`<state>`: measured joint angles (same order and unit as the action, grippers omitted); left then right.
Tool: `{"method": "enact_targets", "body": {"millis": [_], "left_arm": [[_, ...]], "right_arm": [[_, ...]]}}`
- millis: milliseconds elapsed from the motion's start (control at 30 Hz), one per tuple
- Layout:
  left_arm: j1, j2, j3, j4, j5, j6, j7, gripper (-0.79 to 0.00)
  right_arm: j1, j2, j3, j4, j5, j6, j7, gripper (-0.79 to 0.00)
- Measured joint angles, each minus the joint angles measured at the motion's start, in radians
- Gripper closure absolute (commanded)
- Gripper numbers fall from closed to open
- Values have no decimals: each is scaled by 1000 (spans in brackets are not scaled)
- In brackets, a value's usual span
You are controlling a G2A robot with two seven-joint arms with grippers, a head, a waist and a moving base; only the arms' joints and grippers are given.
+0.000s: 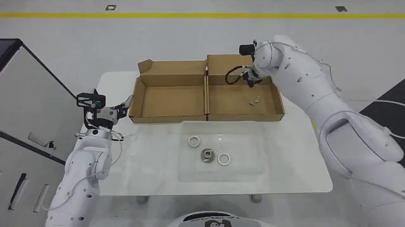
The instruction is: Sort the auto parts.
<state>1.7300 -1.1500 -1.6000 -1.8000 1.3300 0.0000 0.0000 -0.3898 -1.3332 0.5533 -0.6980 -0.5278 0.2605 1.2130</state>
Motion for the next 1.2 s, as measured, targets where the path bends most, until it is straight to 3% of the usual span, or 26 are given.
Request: {"method": "enact_targets", "body": {"millis": [400,767,933,1200], "left_arm": [[0,0,0,0,0,0,0,-785],[0,0,0,0,0,0,0,-785],[0,0,0,0,0,0,0,-785],[0,0,0,0,0,0,0,-785]], "right_arm": [[-2,-133,-69,272,47,-12,-81,0],[2,-202,-87,402,37,-23,-113,0],[7,-221,-86,444,33,-35,-120,-175],[19,-238,-76,487,32,-52,-127,-219]]}}
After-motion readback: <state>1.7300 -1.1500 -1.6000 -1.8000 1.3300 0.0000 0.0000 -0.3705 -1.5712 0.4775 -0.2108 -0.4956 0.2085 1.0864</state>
